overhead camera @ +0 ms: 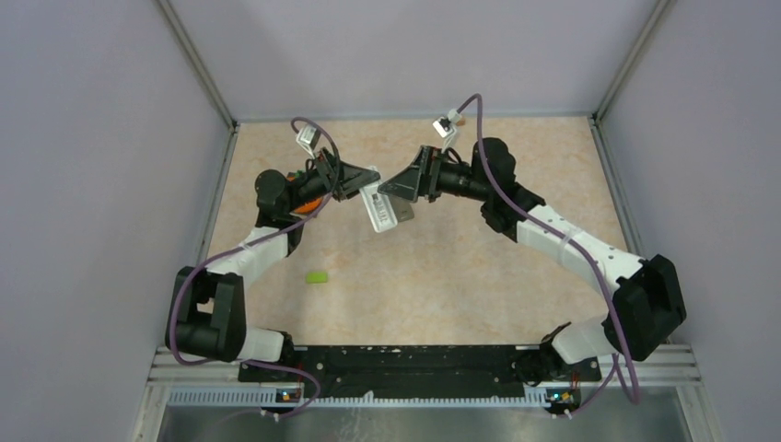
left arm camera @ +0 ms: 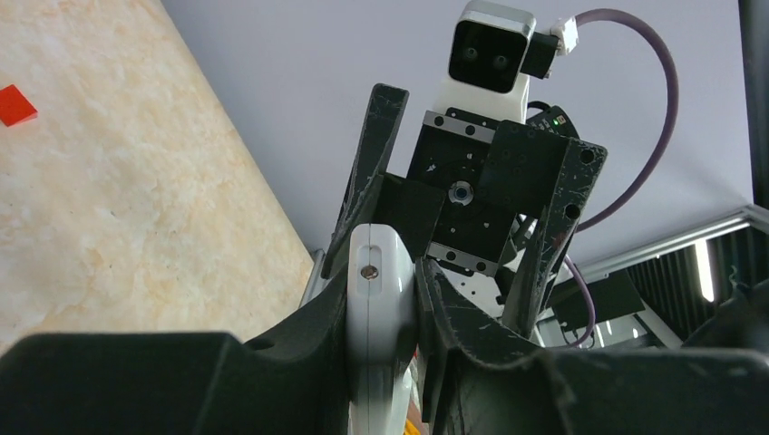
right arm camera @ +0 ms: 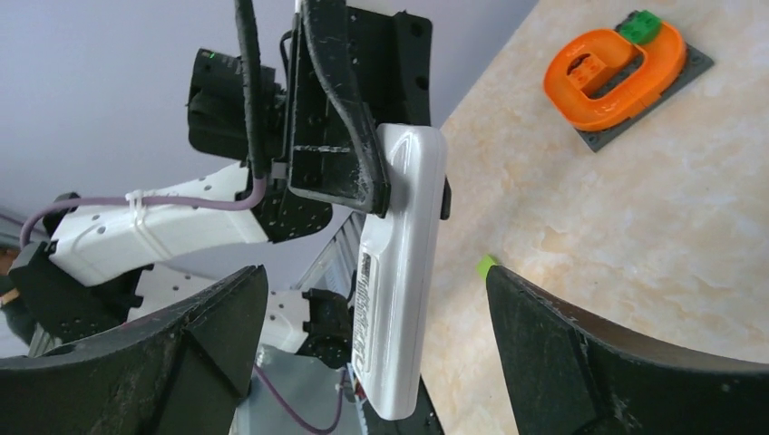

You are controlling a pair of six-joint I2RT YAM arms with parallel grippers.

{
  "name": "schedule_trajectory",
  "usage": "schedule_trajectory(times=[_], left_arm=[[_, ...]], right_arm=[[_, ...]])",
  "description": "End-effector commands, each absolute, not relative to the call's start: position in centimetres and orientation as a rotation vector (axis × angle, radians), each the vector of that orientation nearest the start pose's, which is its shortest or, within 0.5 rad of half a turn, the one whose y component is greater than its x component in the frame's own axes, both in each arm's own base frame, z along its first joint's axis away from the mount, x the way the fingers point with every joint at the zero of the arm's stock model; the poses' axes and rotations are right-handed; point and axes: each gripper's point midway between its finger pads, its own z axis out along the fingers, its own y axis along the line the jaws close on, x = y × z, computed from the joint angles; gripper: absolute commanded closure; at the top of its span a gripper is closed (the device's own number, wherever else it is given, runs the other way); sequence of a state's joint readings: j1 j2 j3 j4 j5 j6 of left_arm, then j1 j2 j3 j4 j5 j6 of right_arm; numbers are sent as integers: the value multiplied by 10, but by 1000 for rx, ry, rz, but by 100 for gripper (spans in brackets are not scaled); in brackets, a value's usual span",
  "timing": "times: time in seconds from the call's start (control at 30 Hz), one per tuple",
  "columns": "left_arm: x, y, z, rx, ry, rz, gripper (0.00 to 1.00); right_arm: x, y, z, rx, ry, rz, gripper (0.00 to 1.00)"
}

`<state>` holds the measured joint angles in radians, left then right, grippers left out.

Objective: Load the batteries into the remote control

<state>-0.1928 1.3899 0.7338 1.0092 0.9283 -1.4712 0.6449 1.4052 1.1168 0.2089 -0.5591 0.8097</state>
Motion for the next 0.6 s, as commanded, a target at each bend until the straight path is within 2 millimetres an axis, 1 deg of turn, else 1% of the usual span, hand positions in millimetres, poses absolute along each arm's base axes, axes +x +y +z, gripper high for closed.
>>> schedule_trajectory(times=[0.0, 0.17, 0.27, 0.37, 0.43, 0.47, 0.5, 0.57], left_arm=[[288, -229, 347, 165, 1580, -1866, 100], [284, -229, 347, 181, 1585, -1875, 100], [281, -230, 347, 189, 1592, -1882, 100], [280, -229, 348, 190, 1591, -1885, 99], [279, -229, 348, 188, 1591, -1884, 98], [279, -229, 349, 187, 1590, -1884, 96], [279, -229, 349, 186, 1589, -1882, 94], [279, -229, 347, 179, 1594, -1880, 88]], right_arm=[[255, 360, 332, -518, 1725, 1595, 11], [243, 372, 328, -606, 1672, 1651, 24], [241, 380, 326, -634, 1667, 1674, 36], [238, 387, 323, -646, 1671, 1697, 42], [239, 389, 320, -640, 1683, 1706, 56], [239, 390, 318, -634, 1689, 1713, 65], [240, 390, 317, -627, 1692, 1718, 72], [241, 391, 316, -609, 1699, 1730, 89]])
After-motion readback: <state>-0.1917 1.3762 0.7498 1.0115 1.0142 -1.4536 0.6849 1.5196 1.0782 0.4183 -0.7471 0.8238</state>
